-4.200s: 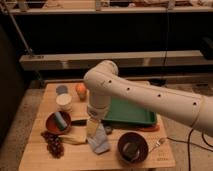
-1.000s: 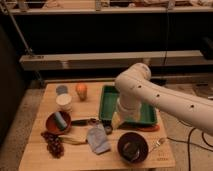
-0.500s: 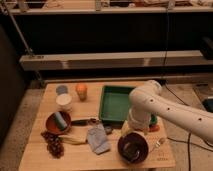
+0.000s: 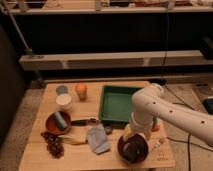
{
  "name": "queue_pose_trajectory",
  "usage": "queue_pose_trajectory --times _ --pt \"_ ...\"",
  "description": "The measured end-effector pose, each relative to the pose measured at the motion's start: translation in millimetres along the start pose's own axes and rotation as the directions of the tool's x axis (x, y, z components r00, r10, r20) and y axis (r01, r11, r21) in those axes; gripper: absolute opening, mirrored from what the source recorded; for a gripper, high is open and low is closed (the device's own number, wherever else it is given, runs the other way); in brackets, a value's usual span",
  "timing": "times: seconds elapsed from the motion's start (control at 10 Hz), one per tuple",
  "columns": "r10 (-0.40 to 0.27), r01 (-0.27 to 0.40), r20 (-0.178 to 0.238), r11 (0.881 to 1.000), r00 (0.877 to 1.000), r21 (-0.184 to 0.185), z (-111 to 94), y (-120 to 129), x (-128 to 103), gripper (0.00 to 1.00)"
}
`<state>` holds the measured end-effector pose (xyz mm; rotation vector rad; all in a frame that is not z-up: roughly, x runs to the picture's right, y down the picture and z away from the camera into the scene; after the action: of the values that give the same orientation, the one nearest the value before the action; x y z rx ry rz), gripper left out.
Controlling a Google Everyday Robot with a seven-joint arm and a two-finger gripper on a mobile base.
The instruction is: Place eraser in paper cup
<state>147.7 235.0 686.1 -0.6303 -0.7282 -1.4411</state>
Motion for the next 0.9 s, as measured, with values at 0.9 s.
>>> queue_pose_trajectory --times 0.9 --pt "0.099 -0.099 0.012 0.995 0.995 0.025 38 0 -17 0.66"
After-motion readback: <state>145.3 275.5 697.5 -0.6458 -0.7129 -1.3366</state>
